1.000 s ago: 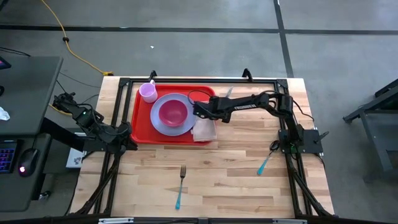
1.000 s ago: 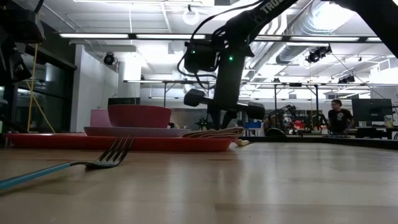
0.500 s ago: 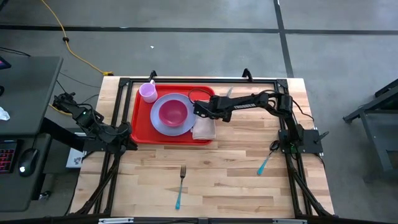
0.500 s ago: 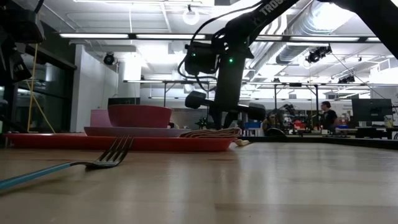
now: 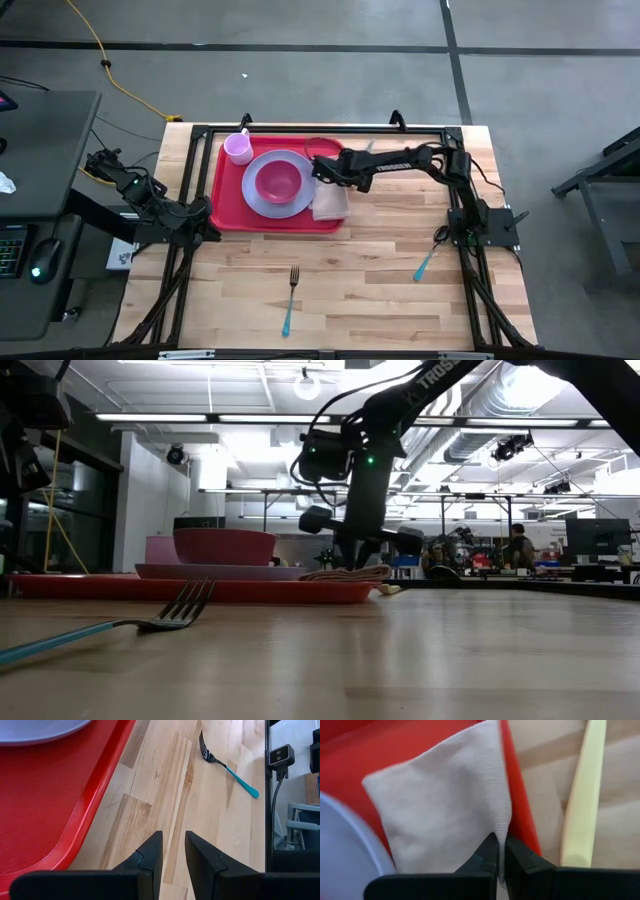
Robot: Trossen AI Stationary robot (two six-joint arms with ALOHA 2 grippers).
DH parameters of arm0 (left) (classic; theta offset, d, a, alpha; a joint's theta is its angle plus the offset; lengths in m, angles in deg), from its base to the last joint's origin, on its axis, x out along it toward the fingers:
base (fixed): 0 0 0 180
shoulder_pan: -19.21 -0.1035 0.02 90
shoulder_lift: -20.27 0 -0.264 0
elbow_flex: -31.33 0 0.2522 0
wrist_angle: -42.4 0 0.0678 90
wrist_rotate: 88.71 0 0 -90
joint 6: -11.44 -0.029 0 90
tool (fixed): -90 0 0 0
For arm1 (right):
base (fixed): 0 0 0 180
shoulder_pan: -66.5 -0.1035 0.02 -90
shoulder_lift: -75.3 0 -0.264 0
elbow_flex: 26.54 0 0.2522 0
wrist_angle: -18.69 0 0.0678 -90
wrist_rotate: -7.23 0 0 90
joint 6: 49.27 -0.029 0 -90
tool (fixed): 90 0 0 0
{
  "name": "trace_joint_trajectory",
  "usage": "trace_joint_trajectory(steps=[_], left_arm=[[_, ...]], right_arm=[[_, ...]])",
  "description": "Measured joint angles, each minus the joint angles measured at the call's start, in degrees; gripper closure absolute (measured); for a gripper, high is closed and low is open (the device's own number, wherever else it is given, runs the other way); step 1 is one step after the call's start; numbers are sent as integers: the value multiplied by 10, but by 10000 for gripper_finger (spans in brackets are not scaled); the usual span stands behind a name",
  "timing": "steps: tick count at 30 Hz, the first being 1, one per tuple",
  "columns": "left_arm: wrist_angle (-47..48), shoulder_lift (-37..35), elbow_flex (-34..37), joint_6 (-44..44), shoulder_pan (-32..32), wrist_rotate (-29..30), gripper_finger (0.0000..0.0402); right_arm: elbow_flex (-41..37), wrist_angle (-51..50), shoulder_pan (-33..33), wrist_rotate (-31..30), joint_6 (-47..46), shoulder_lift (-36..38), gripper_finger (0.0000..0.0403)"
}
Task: Set up tray
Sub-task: Put the brown napkin on the red tray to the right of the purple plate
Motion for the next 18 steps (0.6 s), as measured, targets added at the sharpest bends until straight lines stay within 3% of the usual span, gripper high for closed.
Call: trace_joint_trajectory(steps=[18], left_arm=[[0,0,0,-5,0,-9,291]], right_arm=[[0,44,0,-1,-13,-5,403]])
